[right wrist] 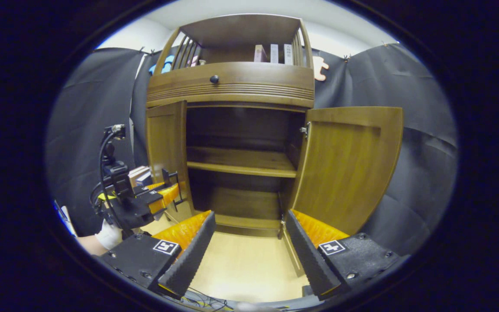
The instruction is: Open the right door of the double-door shoe cabinet with the right hand, and open the left door with the left hand.
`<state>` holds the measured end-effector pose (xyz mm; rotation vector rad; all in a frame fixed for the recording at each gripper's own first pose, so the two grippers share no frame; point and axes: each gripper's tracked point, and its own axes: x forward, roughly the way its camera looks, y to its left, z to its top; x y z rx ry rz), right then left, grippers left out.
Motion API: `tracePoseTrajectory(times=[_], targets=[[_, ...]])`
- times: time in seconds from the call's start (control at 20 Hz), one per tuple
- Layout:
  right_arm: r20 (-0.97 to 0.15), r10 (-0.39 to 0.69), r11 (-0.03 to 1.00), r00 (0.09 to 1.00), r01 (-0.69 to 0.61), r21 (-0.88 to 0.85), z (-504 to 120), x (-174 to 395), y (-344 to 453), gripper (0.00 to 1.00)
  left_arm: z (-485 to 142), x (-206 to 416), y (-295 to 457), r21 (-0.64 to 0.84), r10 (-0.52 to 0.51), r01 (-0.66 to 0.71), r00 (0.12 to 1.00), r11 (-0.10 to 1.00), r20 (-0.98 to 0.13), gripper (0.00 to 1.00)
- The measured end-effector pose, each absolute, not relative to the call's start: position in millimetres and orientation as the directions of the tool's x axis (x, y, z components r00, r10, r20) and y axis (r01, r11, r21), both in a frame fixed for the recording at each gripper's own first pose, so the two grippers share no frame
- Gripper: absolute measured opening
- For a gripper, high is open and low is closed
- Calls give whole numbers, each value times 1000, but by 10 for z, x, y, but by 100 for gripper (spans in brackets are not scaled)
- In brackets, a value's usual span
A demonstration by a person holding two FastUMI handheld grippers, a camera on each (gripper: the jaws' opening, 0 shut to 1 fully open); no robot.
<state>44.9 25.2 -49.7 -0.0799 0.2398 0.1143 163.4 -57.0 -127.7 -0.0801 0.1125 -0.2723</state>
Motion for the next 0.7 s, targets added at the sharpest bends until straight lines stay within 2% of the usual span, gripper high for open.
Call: tracePoseTrajectory(times=[0.55, 0.65, 0.7], targets=[[-225, 212, 975, 951, -221, -16, -585, 382, 820, 100, -1259, 969, 137, -93, -197, 186, 972, 978, -126, 19], [-224, 236, 969, 945, -245, -13, -602, 380, 932, 100, -1282, 932, 274, -99, -177, 165, 976, 981, -129, 17], [-225, 247, 967, 943, -256, -13, -611, 380, 982, 100, -1276, 904, 345, -97, -166, 154, 978, 983, -127, 9]])
